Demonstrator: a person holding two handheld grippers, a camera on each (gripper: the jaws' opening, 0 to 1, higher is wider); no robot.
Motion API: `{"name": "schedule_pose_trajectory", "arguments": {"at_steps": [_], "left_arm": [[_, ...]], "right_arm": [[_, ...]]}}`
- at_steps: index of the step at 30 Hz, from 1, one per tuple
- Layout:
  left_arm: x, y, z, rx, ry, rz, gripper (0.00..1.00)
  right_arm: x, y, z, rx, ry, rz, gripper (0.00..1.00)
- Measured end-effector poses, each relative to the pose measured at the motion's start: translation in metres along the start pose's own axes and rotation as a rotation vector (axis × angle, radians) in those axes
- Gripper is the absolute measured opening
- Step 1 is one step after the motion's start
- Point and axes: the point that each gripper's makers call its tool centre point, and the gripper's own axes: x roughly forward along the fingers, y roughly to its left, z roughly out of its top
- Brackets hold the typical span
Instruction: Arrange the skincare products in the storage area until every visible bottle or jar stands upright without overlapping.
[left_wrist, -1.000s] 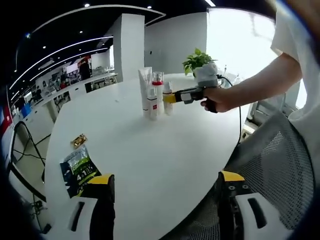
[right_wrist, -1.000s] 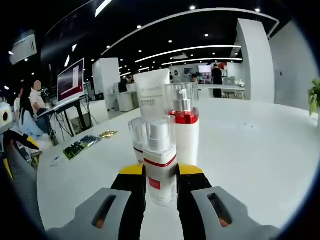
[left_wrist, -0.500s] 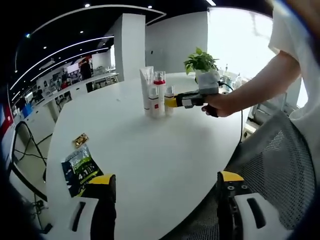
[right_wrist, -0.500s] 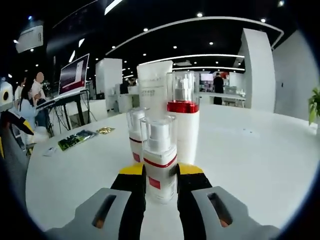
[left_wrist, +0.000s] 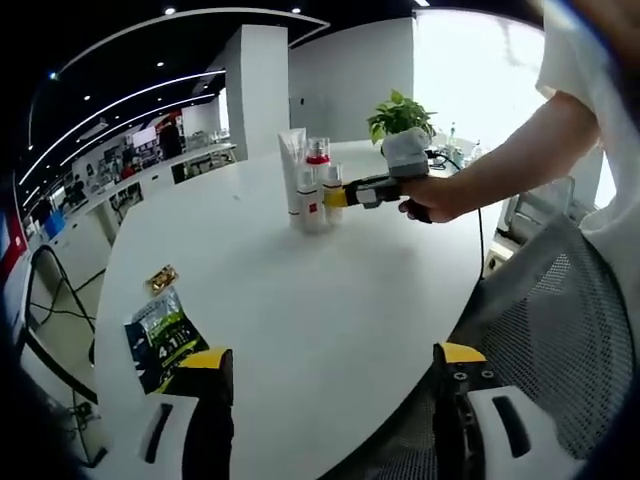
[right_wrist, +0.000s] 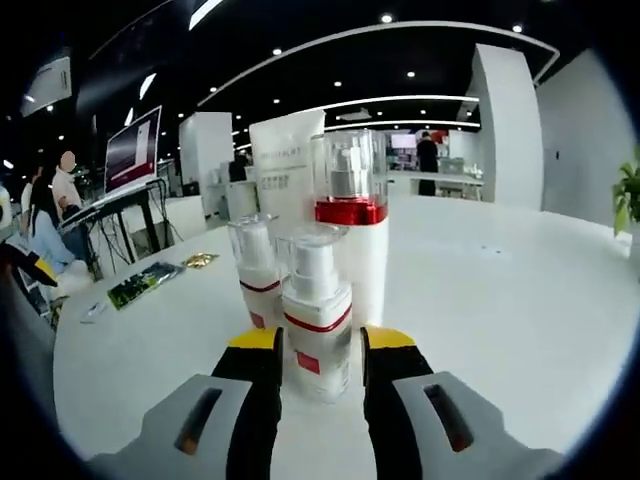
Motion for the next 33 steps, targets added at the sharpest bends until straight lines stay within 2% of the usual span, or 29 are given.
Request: {"name": "schedule_pose_trajectory", "arguments": {"at_steps": [5, 9, 13, 17, 21, 24, 28, 33], "left_arm": [[-0.001, 0.002, 0.001, -0.001, -0.007, 0.007, 0.84], [-0.001, 0.003, 0.001, 0.003, -0.006, 0.012, 0.83], [-0.001, 0.004, 0.000, 0.005, -0.004, 0.016, 0.83], [-0.001, 0.003, -0.002, 0.012, 0.006, 0.014, 0.82], [-0.002, 0.004, -0.002, 0.016, 0.008, 0.017, 0.81], [-0.002, 0.004, -0.002, 0.017, 0.008, 0.018, 0.81], [-0.002, 0.004, -0.003, 0.022, 0.013, 0.022, 0.80], [-0.003, 0.006, -0.003, 0.022, 0.016, 0.030, 0.78]], "right_arm": [[-0.011, 0.000, -0.003, -0.009, 0.021, 0.018, 0.24], [-0.011, 0.002, -0.004, -0.034, 0.037, 0.036, 0.21], [-0.011, 0.000, -0.011, -0.043, 0.073, 0.025, 0.18], [-0.013, 0.000, -0.011, -0.051, 0.080, 0.026, 0.16], [-0.011, -0.001, -0.009, -0.036, 0.085, 0.025, 0.10], [-0.009, -0.001, -0.009, -0.011, 0.085, 0.016, 0.13], [-0.011, 0.000, -0.017, 0.012, 0.121, -0.009, 0.14], [-0.018, -0.004, -0.021, 0.034, 0.121, -0.019, 0.13]]}}
